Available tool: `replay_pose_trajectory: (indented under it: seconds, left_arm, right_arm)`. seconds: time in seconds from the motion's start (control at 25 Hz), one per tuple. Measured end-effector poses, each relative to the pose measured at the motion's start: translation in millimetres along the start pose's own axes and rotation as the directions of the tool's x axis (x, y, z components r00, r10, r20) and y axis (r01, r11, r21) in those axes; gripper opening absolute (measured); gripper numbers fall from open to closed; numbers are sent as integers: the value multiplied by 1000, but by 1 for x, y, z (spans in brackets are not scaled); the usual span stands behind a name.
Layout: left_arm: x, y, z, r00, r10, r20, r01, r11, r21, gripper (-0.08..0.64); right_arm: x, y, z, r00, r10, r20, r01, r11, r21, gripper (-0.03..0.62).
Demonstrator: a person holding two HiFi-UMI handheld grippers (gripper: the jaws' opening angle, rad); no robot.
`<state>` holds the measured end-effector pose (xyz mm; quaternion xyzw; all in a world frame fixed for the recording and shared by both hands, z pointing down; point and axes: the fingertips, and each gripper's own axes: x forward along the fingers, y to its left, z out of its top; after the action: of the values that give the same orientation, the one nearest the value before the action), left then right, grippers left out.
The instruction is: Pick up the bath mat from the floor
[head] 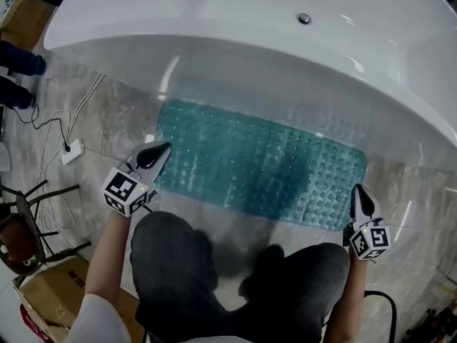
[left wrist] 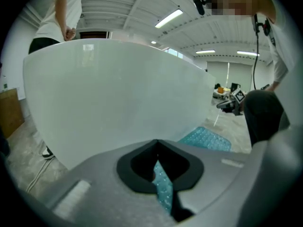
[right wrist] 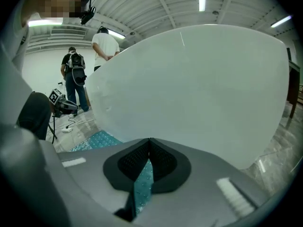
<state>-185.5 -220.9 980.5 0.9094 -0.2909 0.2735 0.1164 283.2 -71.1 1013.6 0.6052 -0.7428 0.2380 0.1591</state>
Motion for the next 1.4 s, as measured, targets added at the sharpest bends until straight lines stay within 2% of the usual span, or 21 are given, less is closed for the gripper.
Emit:
replay_pose_trajectory:
  seconds: [0.28,0.68,0.88,0.96,1.04,1.16,1.24,1.32,1.4]
  left_arm:
    - [19,11,-53,1000,27,-11,-27,999,-31,2]
    - [50,13,-122,998,20,-53,-25,996,-91,2]
    - [54,29,-153,996,70,-62,-78,987,-143,2]
    - [52,42,-170,992,106,-69,-118,976,-184,3]
    - [51,59,-191,985,148,-85,-165,956,-244,3]
    - [47,88,-235,970,193,-146,-233,906,-353,5]
    - [46,104,-265,959,197,-204,-266,877,-401,74]
    - [46,116,-287,947,202,-250,-292,866,-405,89]
    - [47,124,-297,936,214,-281,-311,876,-370,95]
  right_arm:
    - [21,-8,-32,1000,1,-21,-1,1000,9,6]
    - [62,0,-93,994,44,-97,-40,998,43,6]
    - [73,4,-114,991,57,-119,-49,997,63,-5]
    - [76,4,-122,989,66,-132,-56,996,74,11]
    - [80,1,-133,986,71,-148,-58,994,92,44]
    - [81,-8,-152,981,63,-183,-41,992,123,82]
    - [81,-17,-167,976,55,-209,-28,991,134,83]
    - [80,-28,-179,973,41,-228,-10,991,136,83]
    - [78,-37,-189,970,24,-243,10,990,139,83]
